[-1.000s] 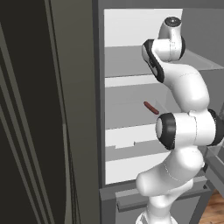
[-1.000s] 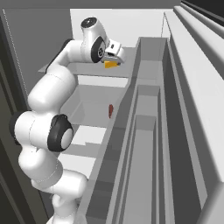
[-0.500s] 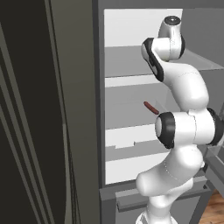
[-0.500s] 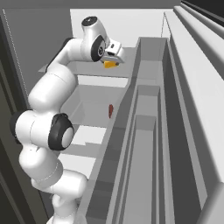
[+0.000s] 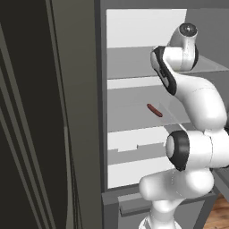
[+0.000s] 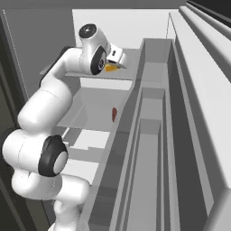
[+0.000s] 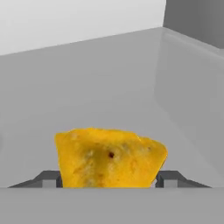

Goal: Retrieve the sausage and cheese from the fridge and place them on the cutting board on the counter.

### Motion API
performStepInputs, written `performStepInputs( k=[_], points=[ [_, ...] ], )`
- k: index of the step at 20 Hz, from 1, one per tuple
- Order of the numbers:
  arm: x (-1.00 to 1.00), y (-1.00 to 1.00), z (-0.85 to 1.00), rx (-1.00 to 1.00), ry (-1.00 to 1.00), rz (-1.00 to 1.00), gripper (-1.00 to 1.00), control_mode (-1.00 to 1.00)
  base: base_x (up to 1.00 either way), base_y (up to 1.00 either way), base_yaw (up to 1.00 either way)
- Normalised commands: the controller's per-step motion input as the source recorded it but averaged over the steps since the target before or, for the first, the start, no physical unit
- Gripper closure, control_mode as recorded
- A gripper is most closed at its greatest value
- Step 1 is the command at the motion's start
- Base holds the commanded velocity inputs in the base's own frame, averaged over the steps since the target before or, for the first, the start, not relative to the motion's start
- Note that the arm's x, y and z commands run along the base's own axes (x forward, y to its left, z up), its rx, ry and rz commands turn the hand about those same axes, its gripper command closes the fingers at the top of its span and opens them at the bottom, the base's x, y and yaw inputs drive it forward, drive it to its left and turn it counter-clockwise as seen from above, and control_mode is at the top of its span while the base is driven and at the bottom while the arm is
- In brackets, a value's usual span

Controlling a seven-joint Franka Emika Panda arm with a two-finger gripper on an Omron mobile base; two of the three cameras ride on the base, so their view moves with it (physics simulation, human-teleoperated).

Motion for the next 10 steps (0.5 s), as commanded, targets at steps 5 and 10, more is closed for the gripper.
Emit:
performStepInputs(
  k=[5, 10],
  points=[
    [-0.94, 0.07, 0.38, -0.01, -0.17, 0.03, 1.0, -1.0, 0.0, 0.0, 0.0],
    [-0.99, 0.13, 0.85, 0.0, -0.04, 0.05, 1.0, -1.0, 0.0, 0.0, 0.0]
  ],
)
